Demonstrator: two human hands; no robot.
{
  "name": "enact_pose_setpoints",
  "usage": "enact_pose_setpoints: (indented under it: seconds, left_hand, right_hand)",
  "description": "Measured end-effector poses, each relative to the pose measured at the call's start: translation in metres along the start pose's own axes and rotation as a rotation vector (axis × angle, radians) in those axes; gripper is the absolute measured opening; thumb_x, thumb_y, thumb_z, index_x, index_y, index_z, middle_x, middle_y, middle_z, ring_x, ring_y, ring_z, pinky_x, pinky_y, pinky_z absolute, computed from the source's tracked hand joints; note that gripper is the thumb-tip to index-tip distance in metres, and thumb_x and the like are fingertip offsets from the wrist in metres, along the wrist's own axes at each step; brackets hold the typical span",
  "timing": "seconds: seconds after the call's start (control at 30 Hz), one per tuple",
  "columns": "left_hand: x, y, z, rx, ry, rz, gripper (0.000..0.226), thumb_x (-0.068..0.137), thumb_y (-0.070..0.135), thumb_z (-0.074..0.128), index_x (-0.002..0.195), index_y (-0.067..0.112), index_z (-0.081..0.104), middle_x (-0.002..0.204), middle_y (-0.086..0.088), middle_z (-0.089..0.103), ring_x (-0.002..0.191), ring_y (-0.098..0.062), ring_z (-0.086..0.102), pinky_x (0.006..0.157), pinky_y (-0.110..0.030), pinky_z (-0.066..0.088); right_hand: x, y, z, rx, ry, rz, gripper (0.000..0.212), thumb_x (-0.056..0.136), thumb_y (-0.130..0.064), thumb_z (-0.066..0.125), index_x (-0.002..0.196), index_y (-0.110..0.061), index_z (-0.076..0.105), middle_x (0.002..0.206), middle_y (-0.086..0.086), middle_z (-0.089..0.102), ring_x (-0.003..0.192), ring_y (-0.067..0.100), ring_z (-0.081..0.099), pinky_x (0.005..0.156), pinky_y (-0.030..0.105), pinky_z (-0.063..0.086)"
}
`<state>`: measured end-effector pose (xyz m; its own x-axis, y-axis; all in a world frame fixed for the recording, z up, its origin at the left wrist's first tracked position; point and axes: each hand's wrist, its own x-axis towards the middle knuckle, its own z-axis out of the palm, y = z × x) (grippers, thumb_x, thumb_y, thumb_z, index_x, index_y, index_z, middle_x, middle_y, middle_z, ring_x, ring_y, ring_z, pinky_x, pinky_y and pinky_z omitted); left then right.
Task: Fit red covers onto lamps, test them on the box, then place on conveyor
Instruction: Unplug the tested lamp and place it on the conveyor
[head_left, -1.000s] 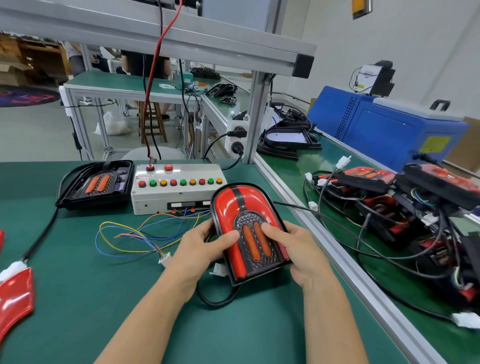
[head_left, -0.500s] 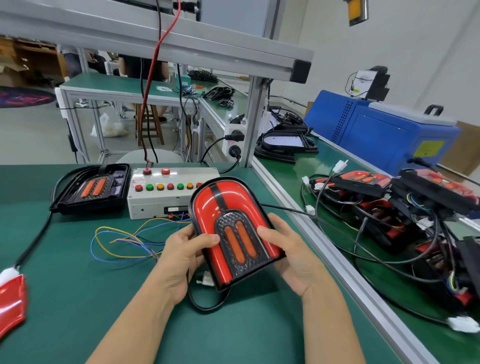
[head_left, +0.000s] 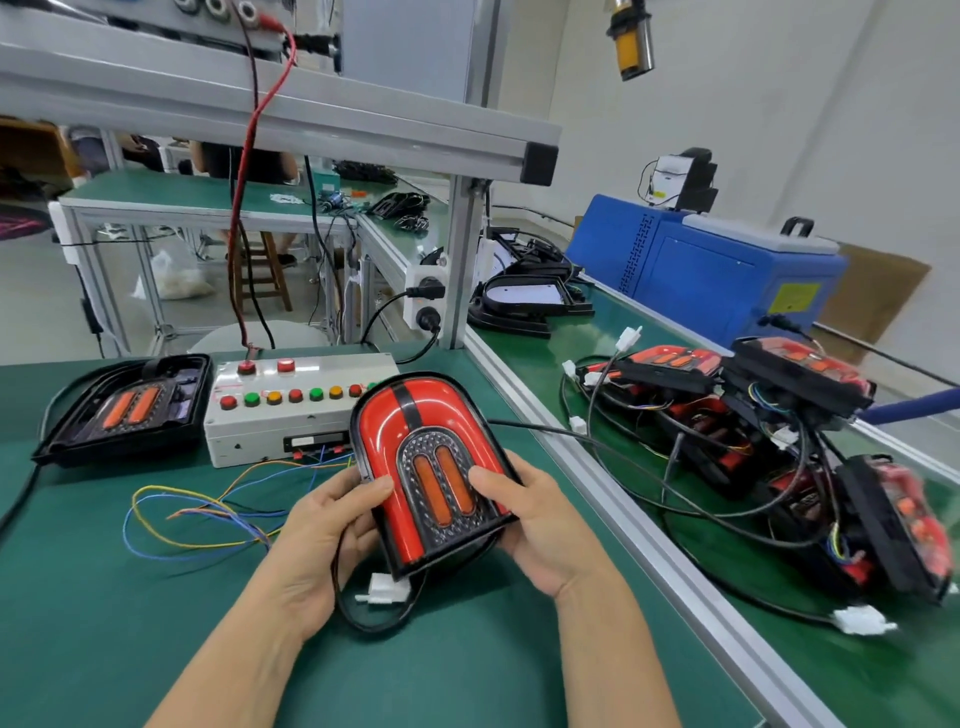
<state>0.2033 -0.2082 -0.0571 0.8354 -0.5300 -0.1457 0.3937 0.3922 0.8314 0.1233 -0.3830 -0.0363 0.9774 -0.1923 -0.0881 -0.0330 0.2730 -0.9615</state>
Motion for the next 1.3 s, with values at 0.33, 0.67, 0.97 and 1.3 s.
enact_pose_setpoints:
  seconds: [0.33,0.67,0.97,1.3]
  left_hand:
    - [-0.006,-0.006,0.015,0.116,-0.023,0.027,0.054,0.062,0.009,0.072,0.114,0.015,0.06,0.106,-0.011,0.072,0.086,-0.026,0.072,0.065,-0.038,0.06]
    - [-0.008,-0.003,0.087,0.233,-0.201,0.055,0.044,0.065,0.01,0.07,0.106,0.021,0.059,0.094,-0.012,0.074,0.082,-0.027,0.072,0.057,-0.034,0.06]
    - [-0.001,-0.018,0.163,0.384,-0.356,0.033,0.034,0.078,0.004,0.07,0.11,0.012,0.065,0.093,-0.011,0.074,0.078,-0.026,0.072,0.056,-0.028,0.056]
    - [-0.002,-0.049,0.25,0.502,-0.513,-0.01,0.042,0.077,0.006,0.075,0.116,0.012,0.062,0.096,-0.01,0.074,0.084,-0.025,0.071,0.067,-0.038,0.06]
  right_hand:
    - [-0.026,-0.005,0.007,0.103,0.189,-0.14,0.032,0.092,-0.013,0.064,0.124,-0.011,0.06,0.111,0.009,0.072,0.103,0.027,0.069,0.092,0.042,0.055]
    - [-0.075,-0.037,-0.026,-0.035,0.407,-0.282,0.029,0.1,-0.032,0.05,0.123,-0.019,0.062,0.117,0.002,0.071,0.111,0.022,0.065,0.102,0.044,0.049]
    - [-0.119,-0.067,-0.076,-0.179,0.584,-0.329,0.032,0.101,-0.025,0.048,0.133,-0.025,0.053,0.116,-0.003,0.07,0.102,0.011,0.068,0.093,0.032,0.053]
    - [-0.161,-0.074,-0.123,-0.153,0.975,-0.498,0.033,0.1,-0.023,0.05,0.131,-0.033,0.054,0.114,-0.007,0.07,0.102,0.012,0.068,0.089,0.035,0.056]
